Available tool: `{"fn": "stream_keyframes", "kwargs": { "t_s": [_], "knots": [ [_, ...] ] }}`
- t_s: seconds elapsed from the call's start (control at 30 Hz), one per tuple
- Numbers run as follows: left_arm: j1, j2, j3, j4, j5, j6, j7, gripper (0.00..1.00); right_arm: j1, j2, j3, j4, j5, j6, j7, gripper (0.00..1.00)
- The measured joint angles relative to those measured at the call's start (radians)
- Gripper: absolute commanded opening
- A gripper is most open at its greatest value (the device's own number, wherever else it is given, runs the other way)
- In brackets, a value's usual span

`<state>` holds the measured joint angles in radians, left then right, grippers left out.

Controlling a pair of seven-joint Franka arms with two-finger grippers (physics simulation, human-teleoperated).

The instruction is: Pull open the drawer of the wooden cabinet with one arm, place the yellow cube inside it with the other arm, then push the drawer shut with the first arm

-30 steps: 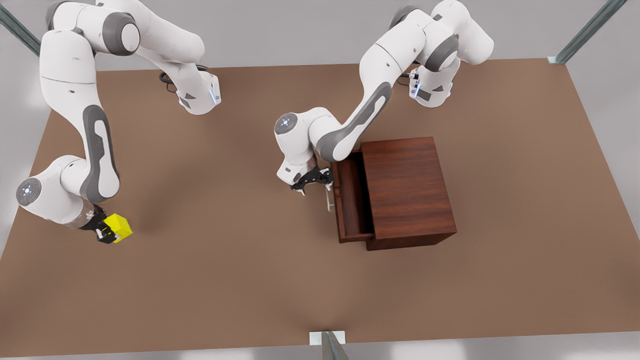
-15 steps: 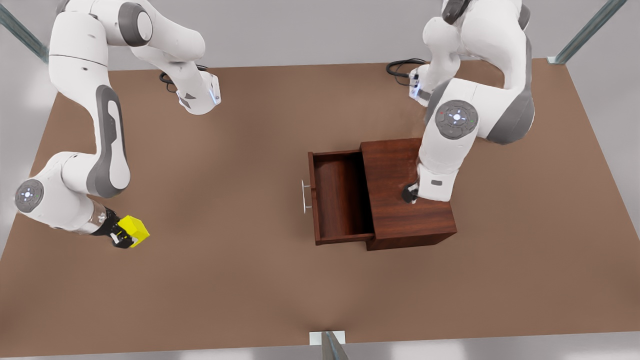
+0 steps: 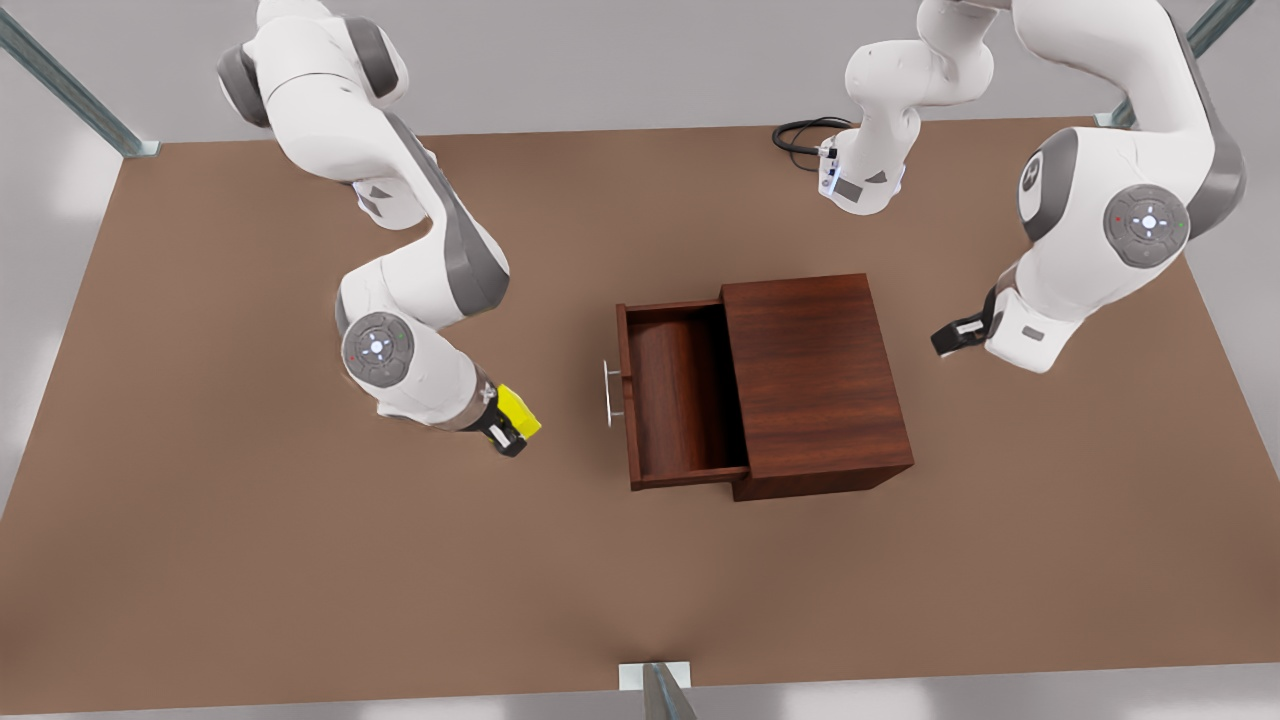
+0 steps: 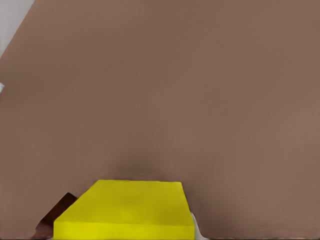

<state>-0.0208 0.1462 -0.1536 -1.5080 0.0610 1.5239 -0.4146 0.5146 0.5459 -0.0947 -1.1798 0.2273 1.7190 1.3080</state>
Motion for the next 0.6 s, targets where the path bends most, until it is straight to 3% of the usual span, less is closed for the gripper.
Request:
{"fn": "stream_keyframes", "kwargs": {
  "t_s": [0.2, 0.4, 0.43, 0.47, 0.6],
  "knots": [
    [0.009, 0.059, -0.001, 0.027, 0.024, 0.027, 0.109, 1.00, 0.094, 0.156, 0.080, 0.191, 0.033, 0.015, 0.310, 0.68],
    [0.020, 0.059, 0.007, 0.023, 0.033, 0.039, 0.187, 1.00, 0.223, 0.269, 0.049, 0.236, 0.036, 0.112, 0.562, 0.68],
    [0.022, 0.059, 0.008, 0.023, 0.032, 0.041, 0.198, 1.00, 0.240, 0.289, 0.040, 0.248, 0.036, 0.126, 0.598, 0.73],
    [0.022, 0.059, 0.008, 0.025, 0.031, 0.041, 0.208, 1.00, 0.256, 0.304, 0.029, 0.256, 0.036, 0.138, 0.632, 1.00],
    [0.011, 0.057, 0.005, 0.031, 0.028, 0.043, 0.243, 1.00, 0.274, 0.314, 0.007, 0.263, 0.033, 0.167, 0.749, 1.00]
  ]
}}
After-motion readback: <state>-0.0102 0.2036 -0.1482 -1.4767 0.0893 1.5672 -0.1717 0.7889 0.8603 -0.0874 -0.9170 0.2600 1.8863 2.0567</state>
